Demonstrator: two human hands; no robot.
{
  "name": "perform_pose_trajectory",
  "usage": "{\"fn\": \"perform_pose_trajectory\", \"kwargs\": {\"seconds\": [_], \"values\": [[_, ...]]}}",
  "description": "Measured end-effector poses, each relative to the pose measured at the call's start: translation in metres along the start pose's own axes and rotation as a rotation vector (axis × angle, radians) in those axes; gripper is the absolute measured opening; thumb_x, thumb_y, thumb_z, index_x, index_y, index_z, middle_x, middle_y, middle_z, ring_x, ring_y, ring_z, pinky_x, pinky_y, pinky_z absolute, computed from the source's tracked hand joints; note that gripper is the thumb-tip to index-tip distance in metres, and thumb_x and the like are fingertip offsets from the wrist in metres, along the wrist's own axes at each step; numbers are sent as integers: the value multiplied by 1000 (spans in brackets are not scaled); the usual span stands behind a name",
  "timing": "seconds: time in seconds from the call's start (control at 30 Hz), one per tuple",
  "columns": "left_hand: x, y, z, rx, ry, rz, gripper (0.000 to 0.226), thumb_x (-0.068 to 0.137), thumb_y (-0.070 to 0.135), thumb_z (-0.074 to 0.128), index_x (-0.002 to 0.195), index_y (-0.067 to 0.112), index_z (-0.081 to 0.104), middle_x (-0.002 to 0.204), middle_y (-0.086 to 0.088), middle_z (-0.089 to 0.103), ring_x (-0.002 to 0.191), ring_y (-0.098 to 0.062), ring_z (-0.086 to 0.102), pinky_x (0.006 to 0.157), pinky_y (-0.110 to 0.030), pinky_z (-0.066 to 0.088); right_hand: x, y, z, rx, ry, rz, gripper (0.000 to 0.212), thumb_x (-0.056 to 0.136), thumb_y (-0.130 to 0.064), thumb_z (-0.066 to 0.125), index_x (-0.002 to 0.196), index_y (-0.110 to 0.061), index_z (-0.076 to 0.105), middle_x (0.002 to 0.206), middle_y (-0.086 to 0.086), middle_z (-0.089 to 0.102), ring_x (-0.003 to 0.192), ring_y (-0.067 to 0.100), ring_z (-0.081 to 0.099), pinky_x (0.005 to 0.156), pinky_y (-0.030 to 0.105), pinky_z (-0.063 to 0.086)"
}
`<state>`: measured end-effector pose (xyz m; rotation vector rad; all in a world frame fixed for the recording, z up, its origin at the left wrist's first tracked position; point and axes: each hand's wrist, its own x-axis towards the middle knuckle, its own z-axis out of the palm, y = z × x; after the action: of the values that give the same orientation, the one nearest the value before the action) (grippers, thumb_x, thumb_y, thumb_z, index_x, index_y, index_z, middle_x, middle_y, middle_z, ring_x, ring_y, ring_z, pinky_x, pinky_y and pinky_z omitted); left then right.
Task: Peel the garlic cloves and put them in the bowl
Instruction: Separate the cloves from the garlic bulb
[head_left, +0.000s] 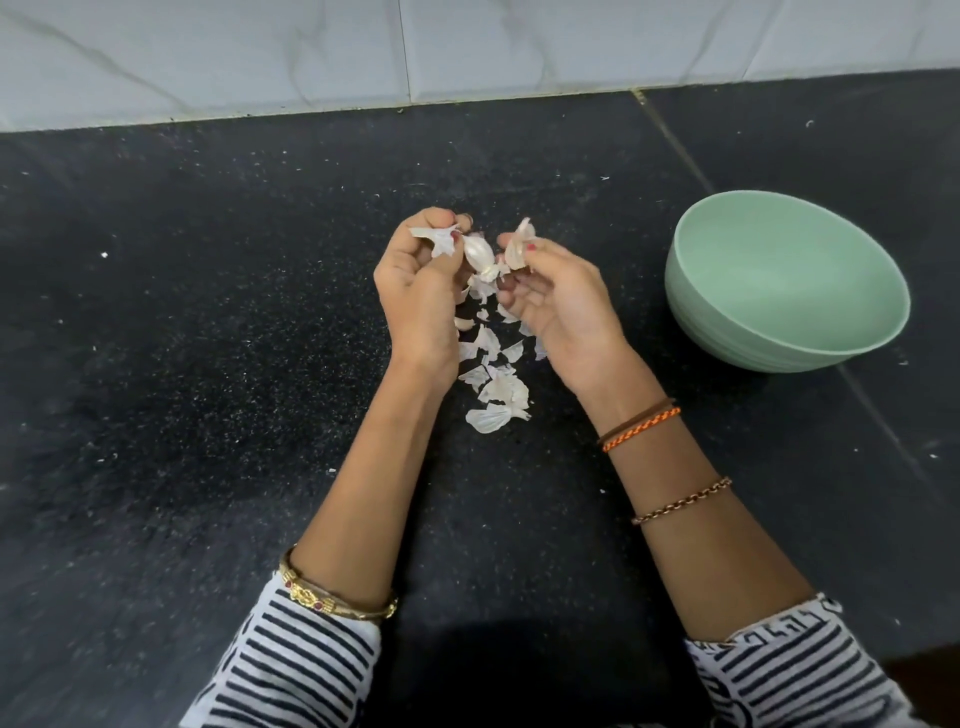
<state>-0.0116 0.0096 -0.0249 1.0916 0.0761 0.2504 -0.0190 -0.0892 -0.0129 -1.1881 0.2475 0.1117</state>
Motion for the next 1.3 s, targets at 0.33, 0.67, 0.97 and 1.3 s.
{"fn": "perform_pose_trajectory", "kwargs": {"seconds": [0.33,0.67,0.97,1.3], "values": [[0,3,-3,45,-12,3,24,87,-7,56,101,13,56,86,0,67,77,-9,62,71,-21,51,-1,2,-1,-132,-163,-7,11,91,-6,56,94,-9,66,86,-1,66,75,4,60,68,16,50],[1,6,-11,410,-147,-69,12,88,25,63,80,17,66,82,-11,60,58,-3,55,51,-21,46,-7,2,-3,-356,-15,-247,15,80,-2,68,94,0,65,76,1,64,61,-4,61,59,9,46],[3,6,-12,364,-224,2,12,86,27,61,81,18,67,72,5,62,60,-2,52,51,-18,42,-1,1,-10,-469,-96,-309,11,85,-16,64,93,-8,67,74,-3,65,59,-5,58,56,12,45],[-6,-7,1,358,-105,210,10,86,12,61,94,14,66,79,5,63,71,1,55,70,-16,46,-5,14,6,-769,91,-453,41,101,-26,33,69,-21,58,52,-7,39,46,3,39,49,16,32]]}}
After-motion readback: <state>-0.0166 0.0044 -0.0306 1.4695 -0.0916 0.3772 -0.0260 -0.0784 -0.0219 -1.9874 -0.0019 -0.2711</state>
